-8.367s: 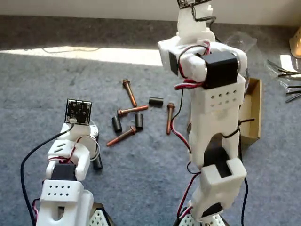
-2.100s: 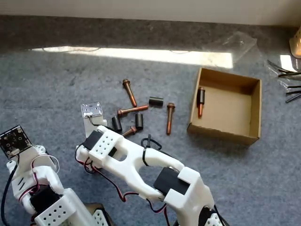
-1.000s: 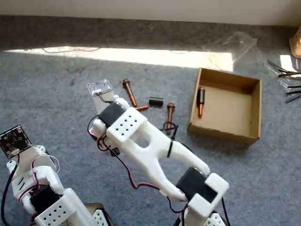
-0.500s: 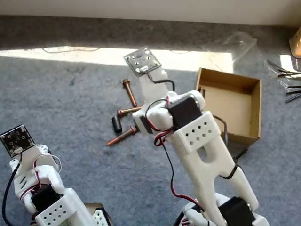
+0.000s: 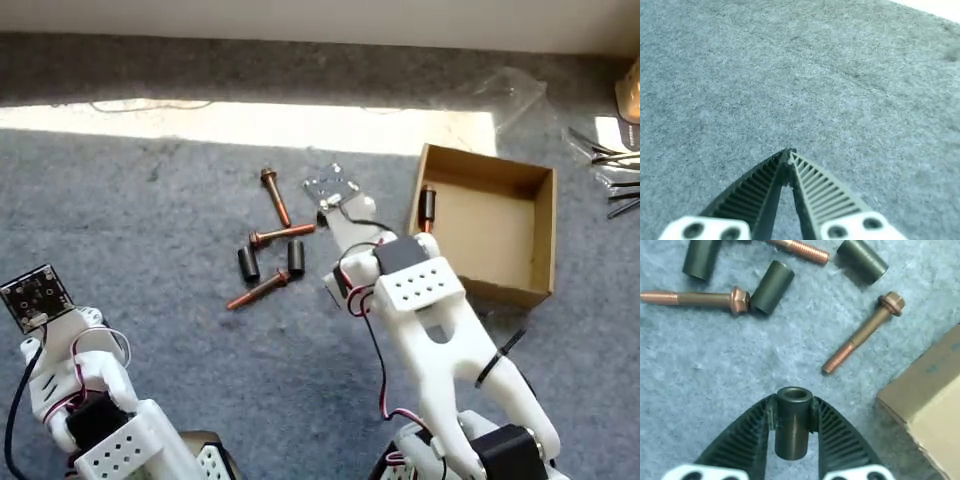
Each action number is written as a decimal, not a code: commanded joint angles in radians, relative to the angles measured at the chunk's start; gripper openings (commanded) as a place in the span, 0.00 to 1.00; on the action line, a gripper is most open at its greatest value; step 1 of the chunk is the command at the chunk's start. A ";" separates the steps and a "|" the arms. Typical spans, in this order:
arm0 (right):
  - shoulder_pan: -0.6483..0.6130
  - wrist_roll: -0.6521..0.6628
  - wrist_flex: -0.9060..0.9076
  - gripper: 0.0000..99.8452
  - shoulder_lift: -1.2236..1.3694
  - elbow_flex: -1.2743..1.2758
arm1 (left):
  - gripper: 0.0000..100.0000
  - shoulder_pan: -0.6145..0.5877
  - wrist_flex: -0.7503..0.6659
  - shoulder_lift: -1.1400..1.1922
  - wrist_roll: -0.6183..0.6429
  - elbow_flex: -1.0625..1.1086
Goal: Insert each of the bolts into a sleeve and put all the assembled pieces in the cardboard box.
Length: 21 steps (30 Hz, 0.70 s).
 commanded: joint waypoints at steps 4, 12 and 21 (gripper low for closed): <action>-0.005 0.015 -0.136 0.01 -0.036 0.091 | 0.02 0.022 -0.014 -0.016 -0.006 -0.007; -0.028 0.015 -0.255 0.01 -0.030 0.239 | 0.02 0.024 -0.014 -0.016 -0.006 -0.007; -0.117 0.100 -0.260 0.03 -0.030 0.306 | 0.02 0.044 -0.020 -0.016 -0.006 0.007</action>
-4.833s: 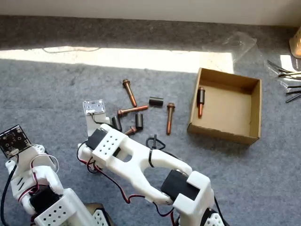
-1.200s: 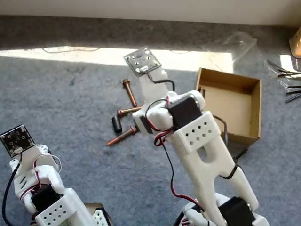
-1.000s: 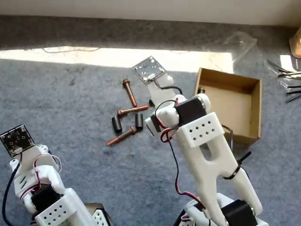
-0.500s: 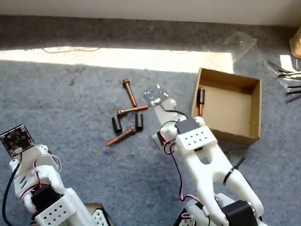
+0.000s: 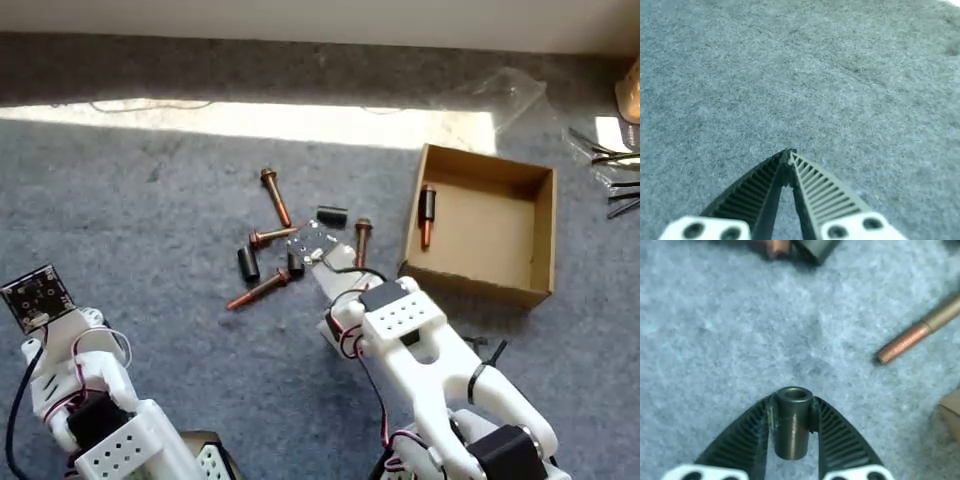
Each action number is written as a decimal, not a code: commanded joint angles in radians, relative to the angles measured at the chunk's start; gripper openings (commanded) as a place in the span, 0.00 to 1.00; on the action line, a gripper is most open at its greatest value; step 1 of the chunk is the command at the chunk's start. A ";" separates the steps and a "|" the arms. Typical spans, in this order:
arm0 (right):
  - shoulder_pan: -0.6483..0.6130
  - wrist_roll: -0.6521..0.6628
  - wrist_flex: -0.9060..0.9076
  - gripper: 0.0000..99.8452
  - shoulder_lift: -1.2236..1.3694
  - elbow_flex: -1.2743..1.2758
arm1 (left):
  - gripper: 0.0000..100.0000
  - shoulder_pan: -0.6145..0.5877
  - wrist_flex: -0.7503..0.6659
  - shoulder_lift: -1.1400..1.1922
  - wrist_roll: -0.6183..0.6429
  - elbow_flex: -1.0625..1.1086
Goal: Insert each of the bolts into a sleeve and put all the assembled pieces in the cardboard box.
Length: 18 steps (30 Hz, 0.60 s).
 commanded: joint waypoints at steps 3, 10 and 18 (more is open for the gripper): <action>-0.042 0.080 -0.024 0.13 -0.030 0.035 | 0.02 0.045 -0.020 -0.015 -0.006 -0.007; -0.044 0.109 -0.024 0.18 -0.030 0.047 | 0.02 0.045 -0.018 -0.015 -0.006 -0.007; 0.002 0.107 -0.019 0.18 -0.050 0.097 | 0.02 0.045 -0.018 -0.015 -0.006 -0.005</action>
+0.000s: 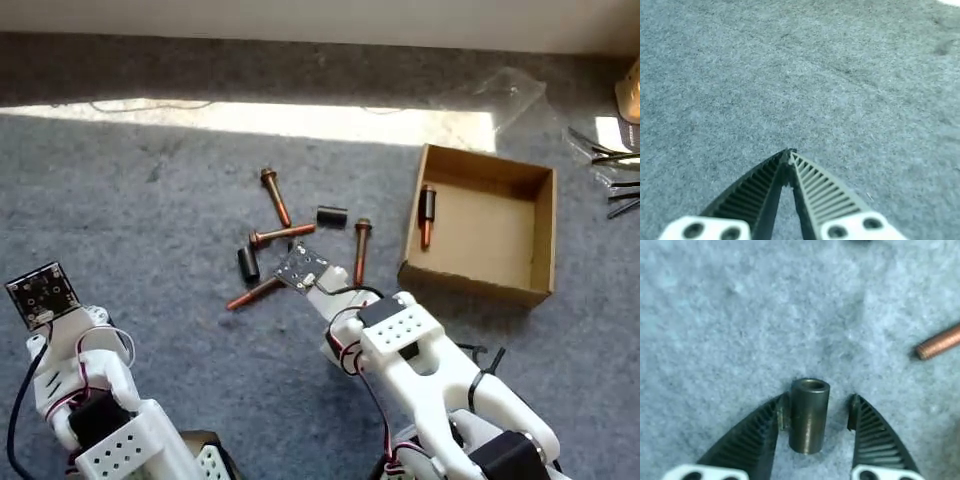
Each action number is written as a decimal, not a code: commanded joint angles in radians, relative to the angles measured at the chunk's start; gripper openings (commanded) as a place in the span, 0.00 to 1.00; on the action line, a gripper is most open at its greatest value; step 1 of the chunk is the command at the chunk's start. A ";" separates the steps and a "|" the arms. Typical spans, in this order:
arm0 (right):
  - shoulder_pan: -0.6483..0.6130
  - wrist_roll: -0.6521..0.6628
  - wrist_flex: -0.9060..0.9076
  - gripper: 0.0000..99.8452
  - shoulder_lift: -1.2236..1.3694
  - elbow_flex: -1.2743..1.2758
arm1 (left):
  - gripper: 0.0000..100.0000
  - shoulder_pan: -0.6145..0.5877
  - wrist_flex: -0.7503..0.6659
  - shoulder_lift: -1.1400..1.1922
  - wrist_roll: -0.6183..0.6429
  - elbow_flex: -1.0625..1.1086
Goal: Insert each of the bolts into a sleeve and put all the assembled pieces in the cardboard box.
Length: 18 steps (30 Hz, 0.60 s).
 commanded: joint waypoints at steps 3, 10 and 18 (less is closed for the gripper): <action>0.051 0.011 0.001 0.18 -0.067 0.002 | 0.02 0.016 -0.018 -0.016 -0.006 -0.005; 0.047 0.017 0.002 0.18 -0.236 0.013 | 0.02 0.016 -0.018 -0.016 -0.006 -0.005; 0.039 0.018 -0.001 0.18 -0.260 0.065 | 0.02 0.016 -0.018 -0.016 -0.006 -0.005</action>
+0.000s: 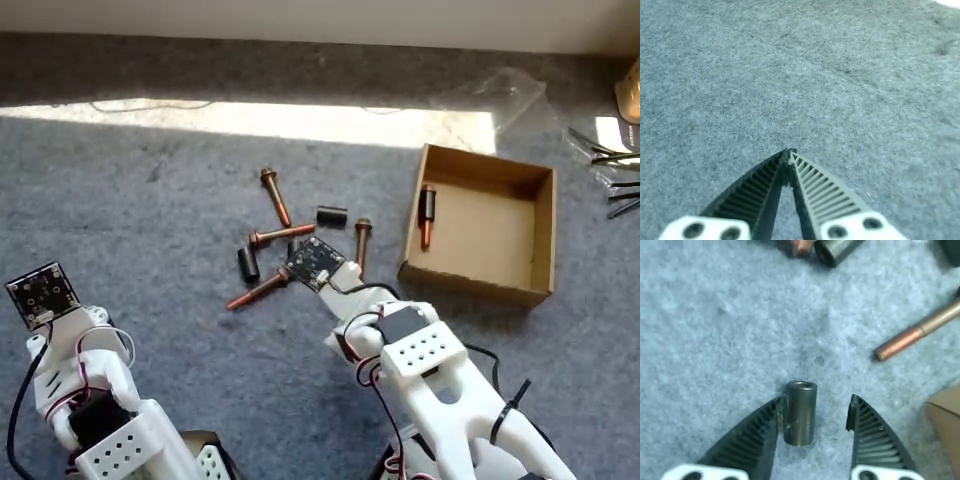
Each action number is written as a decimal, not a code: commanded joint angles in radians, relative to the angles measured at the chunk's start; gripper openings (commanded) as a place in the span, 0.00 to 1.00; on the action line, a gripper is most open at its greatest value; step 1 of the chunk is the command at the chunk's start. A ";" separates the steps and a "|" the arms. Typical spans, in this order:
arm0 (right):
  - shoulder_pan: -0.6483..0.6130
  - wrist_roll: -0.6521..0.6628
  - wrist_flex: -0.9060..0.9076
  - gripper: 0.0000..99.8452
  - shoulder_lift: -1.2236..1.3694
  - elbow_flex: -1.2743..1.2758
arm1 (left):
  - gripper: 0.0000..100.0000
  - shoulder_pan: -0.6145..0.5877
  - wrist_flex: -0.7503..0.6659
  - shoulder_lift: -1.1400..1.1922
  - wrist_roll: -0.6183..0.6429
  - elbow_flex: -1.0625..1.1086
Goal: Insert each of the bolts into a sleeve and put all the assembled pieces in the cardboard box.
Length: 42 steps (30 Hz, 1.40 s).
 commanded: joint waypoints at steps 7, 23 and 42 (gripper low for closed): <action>0.001 0.012 -0.012 0.15 -0.025 0.016 | 0.02 0.016 -0.018 -0.016 -0.006 -0.005; 0.001 0.014 -0.007 0.06 -0.025 0.013 | 0.02 0.016 -0.018 -0.016 -0.006 -0.005; 0.001 0.149 0.142 0.14 -0.024 0.010 | 0.02 0.018 -0.018 -0.016 -0.006 -0.004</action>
